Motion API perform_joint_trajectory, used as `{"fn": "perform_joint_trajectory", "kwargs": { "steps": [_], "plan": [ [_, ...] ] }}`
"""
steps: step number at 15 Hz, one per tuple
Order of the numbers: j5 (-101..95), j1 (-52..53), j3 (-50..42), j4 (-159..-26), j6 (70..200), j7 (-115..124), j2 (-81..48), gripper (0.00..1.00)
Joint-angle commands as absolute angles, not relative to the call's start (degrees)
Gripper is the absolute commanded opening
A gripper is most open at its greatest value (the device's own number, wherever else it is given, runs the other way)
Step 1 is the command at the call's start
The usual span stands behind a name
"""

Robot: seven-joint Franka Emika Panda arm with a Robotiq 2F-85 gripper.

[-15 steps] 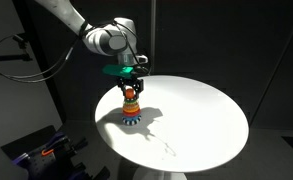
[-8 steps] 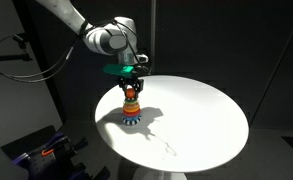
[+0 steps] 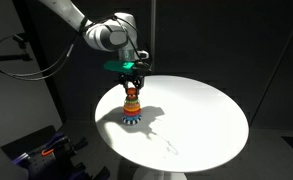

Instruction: Put the black and white ring on the table

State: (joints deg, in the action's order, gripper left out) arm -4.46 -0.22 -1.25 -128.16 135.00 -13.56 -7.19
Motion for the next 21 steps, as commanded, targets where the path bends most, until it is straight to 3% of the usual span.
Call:
{"fn": "perform_joint_trajectory", "kwargs": {
  "steps": [1,21],
  "plan": [
    [-4.7,-0.37,-0.76,-127.0,132.42,-12.11,-5.74,0.41],
    [-3.41,0.94,0.95,-126.53,128.97,-11.07,-1.24,0.41]
  ]
}}
